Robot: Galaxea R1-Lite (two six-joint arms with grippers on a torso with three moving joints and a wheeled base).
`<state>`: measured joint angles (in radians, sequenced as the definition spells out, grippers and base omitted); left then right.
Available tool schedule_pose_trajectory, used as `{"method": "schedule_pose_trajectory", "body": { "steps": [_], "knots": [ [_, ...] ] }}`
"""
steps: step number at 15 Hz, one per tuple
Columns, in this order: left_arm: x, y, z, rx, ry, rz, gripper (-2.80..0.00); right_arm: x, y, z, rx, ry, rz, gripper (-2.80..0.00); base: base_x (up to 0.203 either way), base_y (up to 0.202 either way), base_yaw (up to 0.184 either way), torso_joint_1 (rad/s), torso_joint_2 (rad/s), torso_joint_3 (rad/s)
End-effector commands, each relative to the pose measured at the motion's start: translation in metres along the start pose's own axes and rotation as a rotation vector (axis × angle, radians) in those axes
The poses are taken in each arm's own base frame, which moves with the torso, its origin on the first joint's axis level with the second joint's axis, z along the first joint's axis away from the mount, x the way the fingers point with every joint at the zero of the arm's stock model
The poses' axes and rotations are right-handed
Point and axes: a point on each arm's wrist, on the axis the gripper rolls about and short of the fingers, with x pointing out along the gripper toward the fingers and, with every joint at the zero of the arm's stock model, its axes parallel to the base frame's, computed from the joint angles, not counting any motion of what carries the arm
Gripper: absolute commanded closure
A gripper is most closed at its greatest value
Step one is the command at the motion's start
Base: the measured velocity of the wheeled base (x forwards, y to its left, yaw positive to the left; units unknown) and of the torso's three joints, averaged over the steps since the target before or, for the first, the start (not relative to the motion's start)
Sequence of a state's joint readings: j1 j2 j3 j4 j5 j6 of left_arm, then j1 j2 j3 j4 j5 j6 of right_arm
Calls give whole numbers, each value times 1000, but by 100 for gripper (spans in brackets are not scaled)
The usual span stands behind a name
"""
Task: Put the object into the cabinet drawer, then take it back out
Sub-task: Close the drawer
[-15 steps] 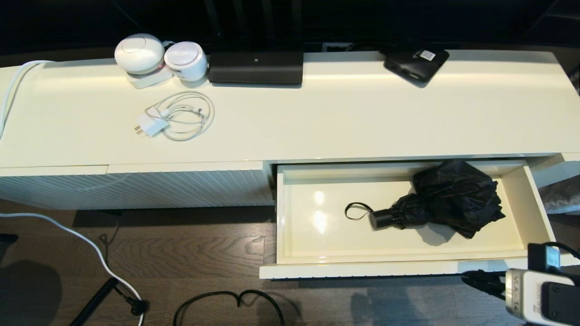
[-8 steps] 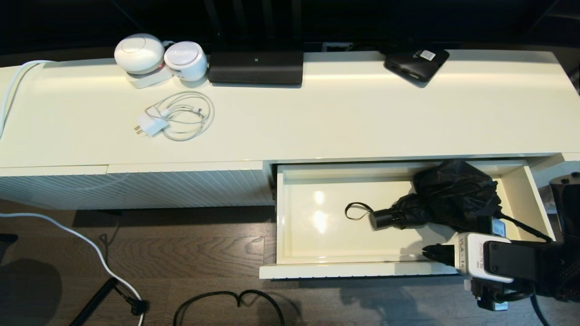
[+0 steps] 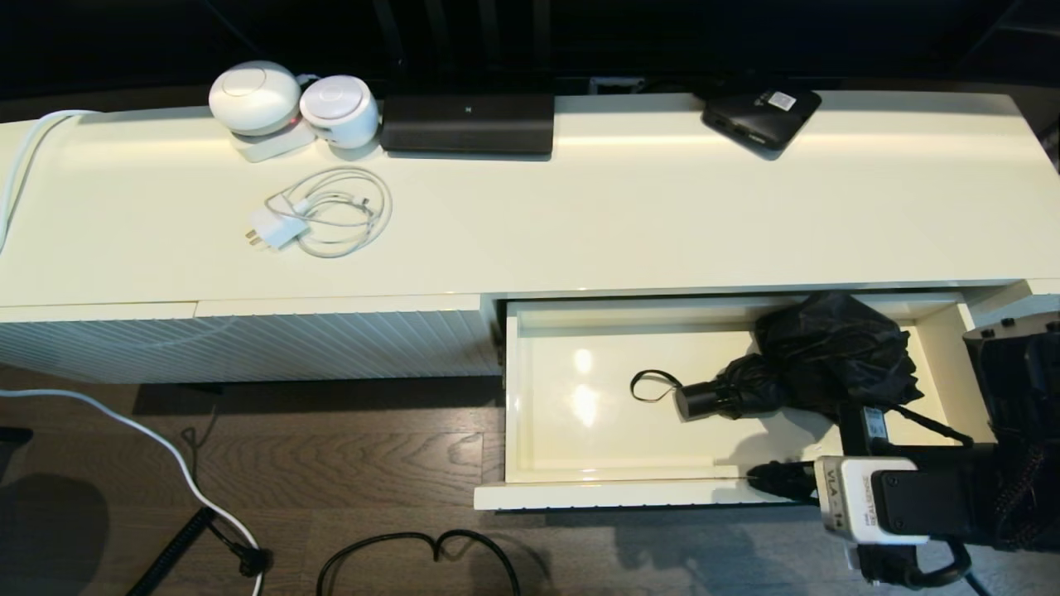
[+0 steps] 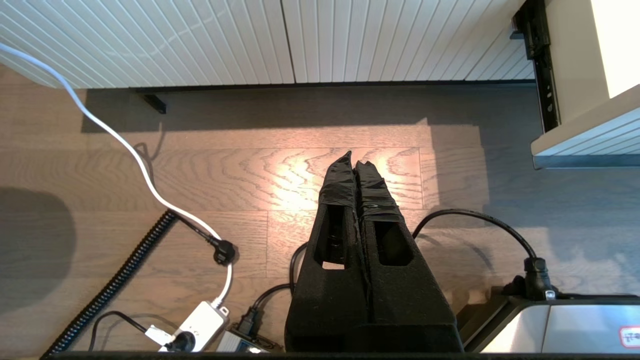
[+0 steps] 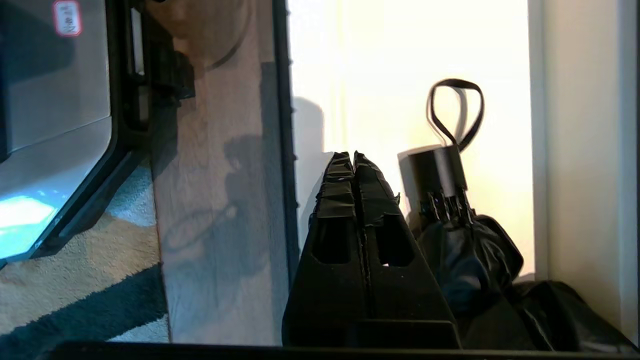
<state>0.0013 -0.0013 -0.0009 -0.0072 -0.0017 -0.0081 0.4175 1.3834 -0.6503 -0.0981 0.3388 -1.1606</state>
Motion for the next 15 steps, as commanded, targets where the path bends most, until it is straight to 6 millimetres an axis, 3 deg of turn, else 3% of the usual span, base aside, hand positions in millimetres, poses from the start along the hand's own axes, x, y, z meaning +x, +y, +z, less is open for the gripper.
{"method": "schedule_pose_trajectory", "body": {
  "steps": [1, 9, 15],
  "knots": [
    [0, 0, 0, -1, -3, 0, 0, -2, 4, -1, -9, -3, 9, 0, 0, 0, 0, 0, 0, 0],
    [0, 0, 0, -1, -1, 0, 0, -16, 40, -12, -30, 35, 74, 0, 0, 0, 0, 0, 0, 0],
    [0, 0, 0, -1, -3, 0, 0, -14, 61, -24, -10, 148, 100, 0, 0, 0, 0, 0, 0, 0]
  ]
}}
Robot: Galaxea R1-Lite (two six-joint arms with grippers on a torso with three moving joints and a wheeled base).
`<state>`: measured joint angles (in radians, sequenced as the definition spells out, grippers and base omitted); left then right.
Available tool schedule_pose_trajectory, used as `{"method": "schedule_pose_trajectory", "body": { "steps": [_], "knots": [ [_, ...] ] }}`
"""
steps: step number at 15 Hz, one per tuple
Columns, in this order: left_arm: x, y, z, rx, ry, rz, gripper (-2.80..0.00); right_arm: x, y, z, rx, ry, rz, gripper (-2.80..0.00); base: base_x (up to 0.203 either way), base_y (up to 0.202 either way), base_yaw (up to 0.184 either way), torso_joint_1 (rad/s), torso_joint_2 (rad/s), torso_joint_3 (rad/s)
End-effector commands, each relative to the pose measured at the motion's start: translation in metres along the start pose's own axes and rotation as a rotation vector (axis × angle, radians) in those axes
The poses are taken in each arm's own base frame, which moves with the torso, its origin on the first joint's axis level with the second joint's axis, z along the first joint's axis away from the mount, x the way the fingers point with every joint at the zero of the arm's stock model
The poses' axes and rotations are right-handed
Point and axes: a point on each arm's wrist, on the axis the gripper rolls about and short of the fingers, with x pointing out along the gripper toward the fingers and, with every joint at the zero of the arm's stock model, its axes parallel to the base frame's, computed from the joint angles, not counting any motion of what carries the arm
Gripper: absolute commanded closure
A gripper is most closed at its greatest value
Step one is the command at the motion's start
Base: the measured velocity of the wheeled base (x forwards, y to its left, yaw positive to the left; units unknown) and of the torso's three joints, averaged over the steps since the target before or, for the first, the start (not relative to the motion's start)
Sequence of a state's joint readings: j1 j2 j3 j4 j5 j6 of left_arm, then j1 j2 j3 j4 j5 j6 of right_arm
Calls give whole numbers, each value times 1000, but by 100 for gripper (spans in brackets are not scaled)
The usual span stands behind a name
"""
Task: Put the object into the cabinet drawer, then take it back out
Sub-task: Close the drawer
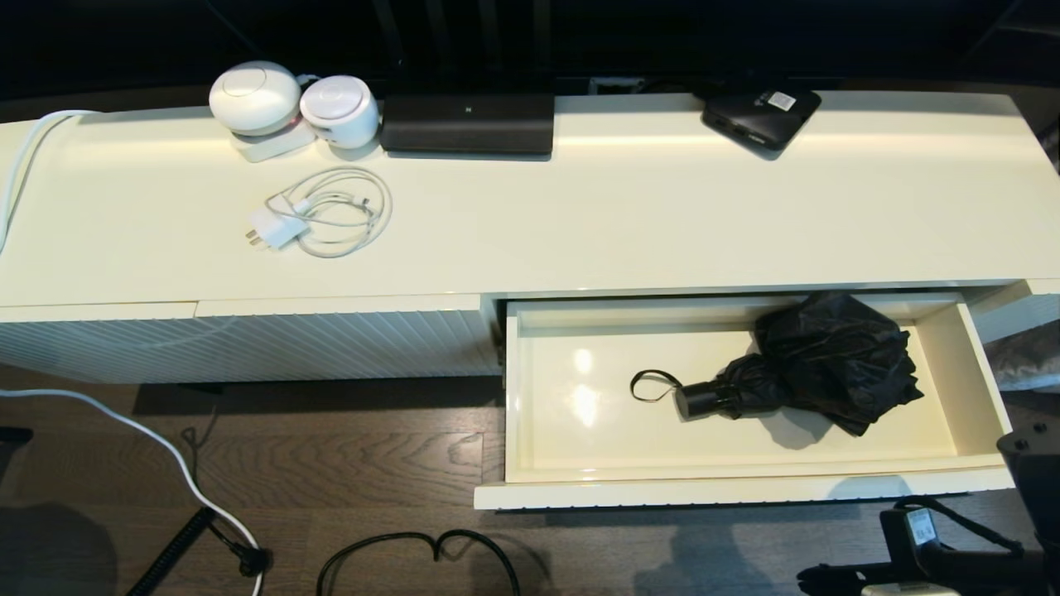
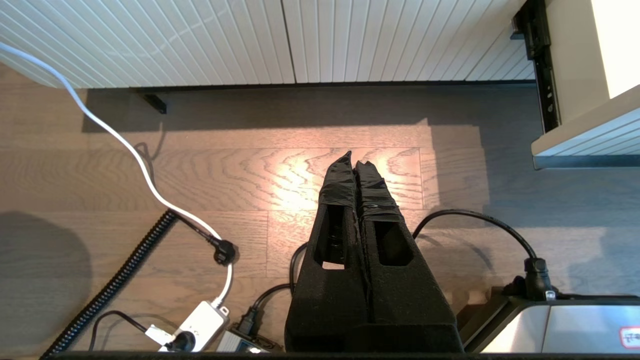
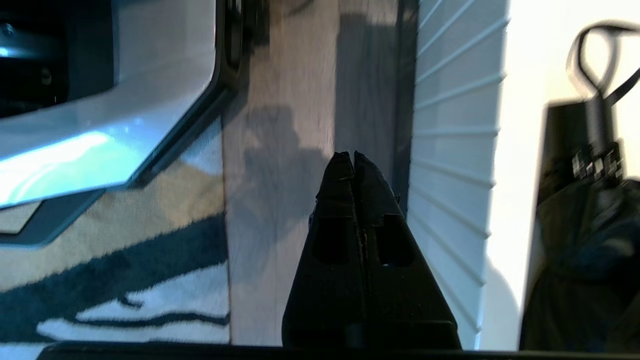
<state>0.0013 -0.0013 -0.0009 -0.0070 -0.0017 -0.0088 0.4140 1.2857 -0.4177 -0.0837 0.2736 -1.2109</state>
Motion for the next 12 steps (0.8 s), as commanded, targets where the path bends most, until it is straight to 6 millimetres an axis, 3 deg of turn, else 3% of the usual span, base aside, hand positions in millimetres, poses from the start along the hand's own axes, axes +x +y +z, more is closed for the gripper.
{"method": "schedule_pose_trajectory", "body": {
  "steps": [1, 12],
  "knots": [
    [0, 0, 0, 0, -2, 0, 0, 3, 3, -4, 0, 83, -9, 0, 0, 0, 0, 0, 0, 0],
    [0, 0, 0, 0, -2, 0, 0, 18, -17, -1, -24, 85, -123, 0, 0, 0, 0, 0, 0, 0]
  ]
}}
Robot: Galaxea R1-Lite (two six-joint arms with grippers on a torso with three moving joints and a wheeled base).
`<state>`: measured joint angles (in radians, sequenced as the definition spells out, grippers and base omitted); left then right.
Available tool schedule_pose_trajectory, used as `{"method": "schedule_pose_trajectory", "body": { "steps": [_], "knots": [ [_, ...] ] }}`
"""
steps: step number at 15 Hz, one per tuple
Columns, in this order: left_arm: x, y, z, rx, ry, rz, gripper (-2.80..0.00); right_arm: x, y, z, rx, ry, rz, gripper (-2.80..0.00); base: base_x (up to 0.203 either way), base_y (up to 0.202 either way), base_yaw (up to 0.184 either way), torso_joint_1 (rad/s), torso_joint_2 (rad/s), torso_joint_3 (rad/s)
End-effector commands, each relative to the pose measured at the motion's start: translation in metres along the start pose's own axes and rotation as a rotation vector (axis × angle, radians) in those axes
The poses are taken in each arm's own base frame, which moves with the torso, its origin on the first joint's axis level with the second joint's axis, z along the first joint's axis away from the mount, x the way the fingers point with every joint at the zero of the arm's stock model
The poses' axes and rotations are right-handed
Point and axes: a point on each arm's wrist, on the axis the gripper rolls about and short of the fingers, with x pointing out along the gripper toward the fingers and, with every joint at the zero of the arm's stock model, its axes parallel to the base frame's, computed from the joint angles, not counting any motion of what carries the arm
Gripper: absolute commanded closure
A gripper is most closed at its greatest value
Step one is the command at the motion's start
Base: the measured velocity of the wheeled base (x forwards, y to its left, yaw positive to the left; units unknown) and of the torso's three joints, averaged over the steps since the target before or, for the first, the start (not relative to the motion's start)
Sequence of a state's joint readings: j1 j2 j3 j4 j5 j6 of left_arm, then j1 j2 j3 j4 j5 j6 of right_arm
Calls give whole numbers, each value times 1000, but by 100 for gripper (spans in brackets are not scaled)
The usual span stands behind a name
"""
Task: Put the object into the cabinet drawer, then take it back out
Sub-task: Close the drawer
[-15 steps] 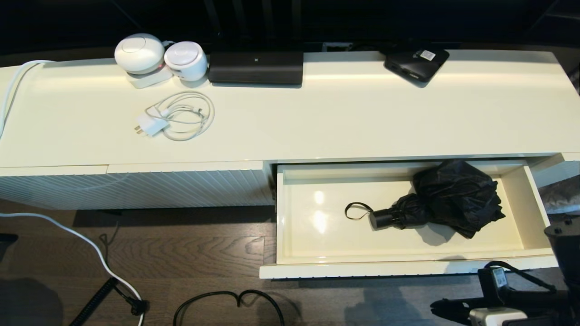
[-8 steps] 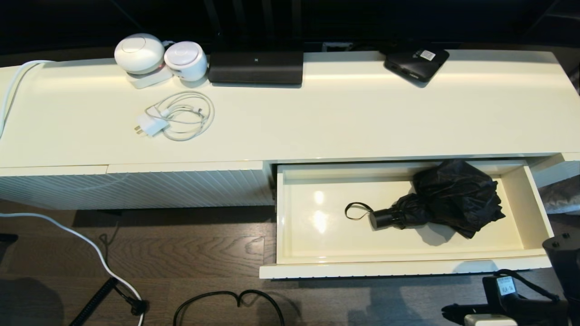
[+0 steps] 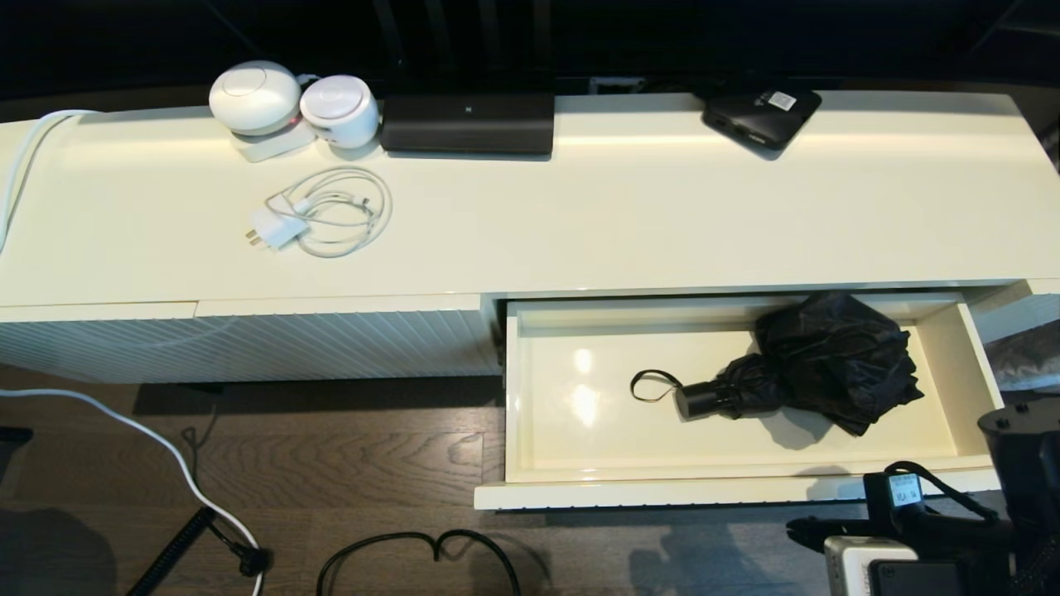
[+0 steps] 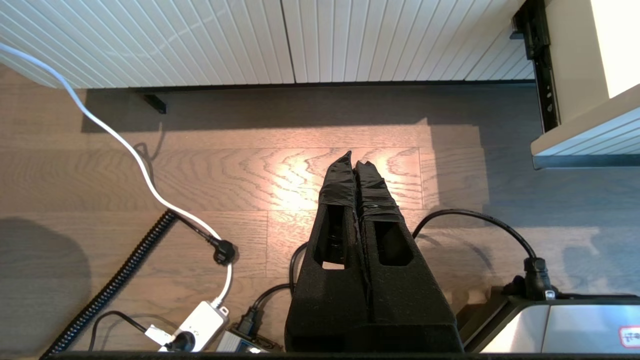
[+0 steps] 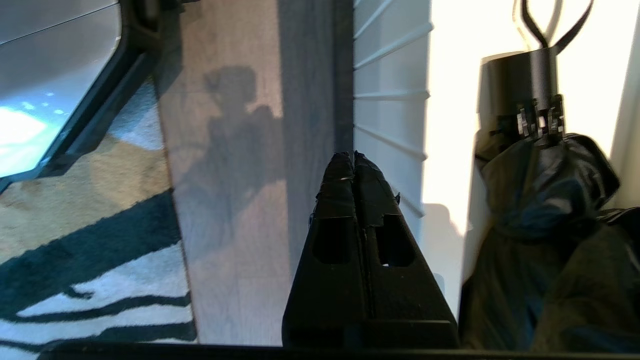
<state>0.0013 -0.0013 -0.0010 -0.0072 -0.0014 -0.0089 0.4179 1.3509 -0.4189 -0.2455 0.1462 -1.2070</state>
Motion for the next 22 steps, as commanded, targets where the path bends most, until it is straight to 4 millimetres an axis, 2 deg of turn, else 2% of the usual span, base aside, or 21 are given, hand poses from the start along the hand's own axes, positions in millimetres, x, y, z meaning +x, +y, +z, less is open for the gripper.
{"method": "schedule_pose_trajectory", "body": {
  "steps": [1, 11, 17, 19, 22],
  "knots": [
    [0, 0, 0, 0, -3, 0, 0, 8, -1, -1, -7, -2, -1, 0, 0, 0, 0, 0, 0, 0],
    [0, 0, 0, 1, -1, 0, 0, 10, -19, 6, -40, -58, -171, 0, 0, 0, 0, 0, 0, 0],
    [0, 0, 0, 0, -2, 0, 0, 19, -21, 4, -39, -37, -198, 0, 0, 0, 0, 0, 0, 0],
    [0, 0, 0, 0, -3, 0, 0, 19, -29, 7, -42, -35, -251, 0, 0, 0, 0, 0, 0, 0],
    [0, 0, 0, 0, -3, 0, 0, 22, -27, 5, -39, -22, -237, 0, 0, 0, 0, 0, 0, 0]
  ]
}}
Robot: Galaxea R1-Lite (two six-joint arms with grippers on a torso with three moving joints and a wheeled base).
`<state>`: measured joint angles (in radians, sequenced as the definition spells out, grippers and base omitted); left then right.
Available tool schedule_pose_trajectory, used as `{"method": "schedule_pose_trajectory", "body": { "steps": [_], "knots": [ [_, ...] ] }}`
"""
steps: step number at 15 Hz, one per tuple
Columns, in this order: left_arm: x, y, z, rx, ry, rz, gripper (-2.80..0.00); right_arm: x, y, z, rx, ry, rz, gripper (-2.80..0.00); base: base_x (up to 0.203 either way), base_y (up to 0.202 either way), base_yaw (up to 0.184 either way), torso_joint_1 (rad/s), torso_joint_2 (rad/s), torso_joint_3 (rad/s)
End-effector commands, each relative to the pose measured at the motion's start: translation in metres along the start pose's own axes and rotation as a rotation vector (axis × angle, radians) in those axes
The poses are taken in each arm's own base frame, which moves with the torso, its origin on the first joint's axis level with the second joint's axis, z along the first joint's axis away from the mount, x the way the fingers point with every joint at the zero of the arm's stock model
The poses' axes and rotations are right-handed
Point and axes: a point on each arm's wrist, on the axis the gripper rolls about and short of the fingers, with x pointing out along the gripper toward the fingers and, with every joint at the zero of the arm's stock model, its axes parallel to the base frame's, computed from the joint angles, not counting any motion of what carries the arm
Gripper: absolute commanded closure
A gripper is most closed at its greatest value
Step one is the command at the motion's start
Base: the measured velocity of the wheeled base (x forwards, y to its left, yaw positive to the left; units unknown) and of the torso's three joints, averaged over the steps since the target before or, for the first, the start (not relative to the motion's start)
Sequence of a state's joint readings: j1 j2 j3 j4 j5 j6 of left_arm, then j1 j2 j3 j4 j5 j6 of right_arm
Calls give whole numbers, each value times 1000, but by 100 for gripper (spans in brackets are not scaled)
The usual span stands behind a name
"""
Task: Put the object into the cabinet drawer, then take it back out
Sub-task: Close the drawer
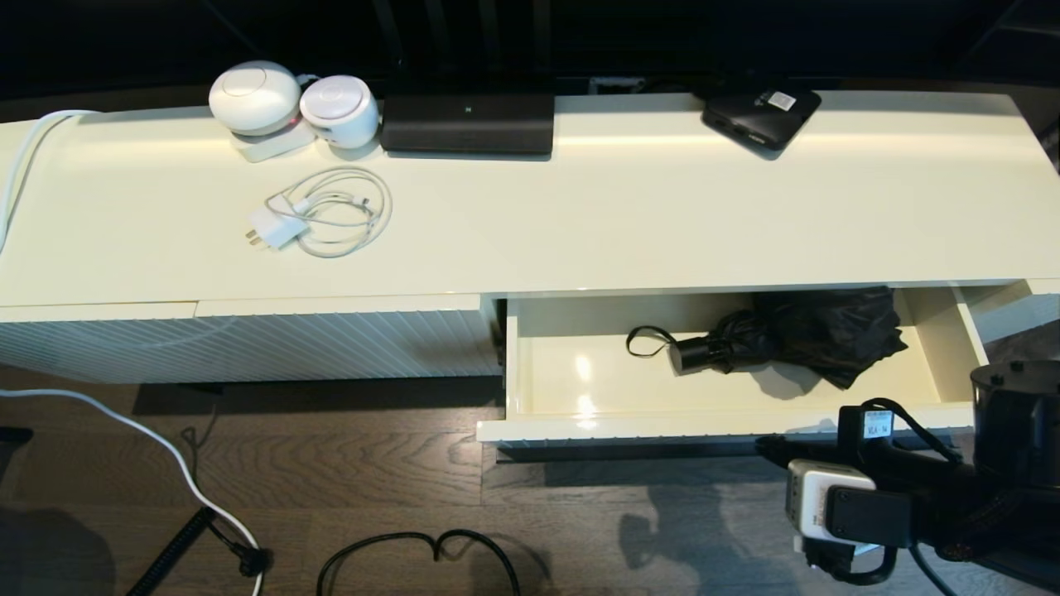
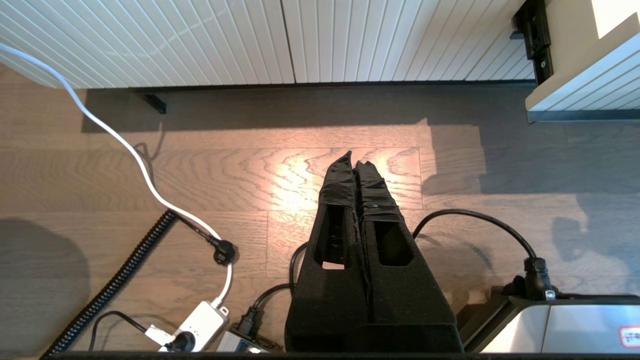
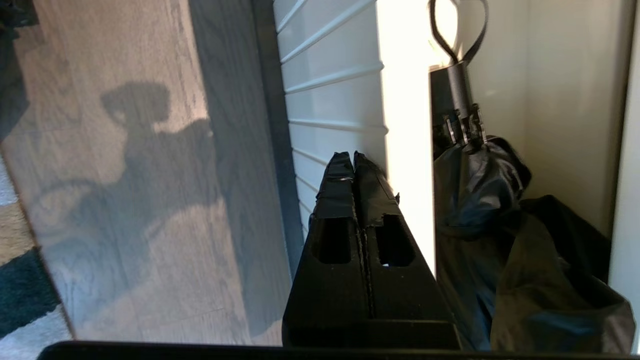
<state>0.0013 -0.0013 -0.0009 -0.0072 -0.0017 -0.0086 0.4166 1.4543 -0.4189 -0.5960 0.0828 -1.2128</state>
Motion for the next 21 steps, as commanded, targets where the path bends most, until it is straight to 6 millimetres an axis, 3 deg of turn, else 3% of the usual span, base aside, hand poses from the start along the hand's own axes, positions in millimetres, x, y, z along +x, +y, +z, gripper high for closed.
{"method": "schedule_pose_trajectory", "body": {
  "steps": [1, 12, 21],
  "knots": [
    [0, 0, 0, -1, -2, 0, 0, 4, 3, -2, -5, 5, 12, 0, 0, 0, 0, 0, 0, 0],
    [0, 0, 0, -1, -1, 0, 0, 13, -14, -1, -12, -20, -176, 0, 0, 0, 0, 0, 0, 0],
    [0, 0, 0, 1, -3, 0, 0, 34, -18, -11, -9, -5, -228, 0, 0, 0, 0, 0, 0, 0]
  ]
}}
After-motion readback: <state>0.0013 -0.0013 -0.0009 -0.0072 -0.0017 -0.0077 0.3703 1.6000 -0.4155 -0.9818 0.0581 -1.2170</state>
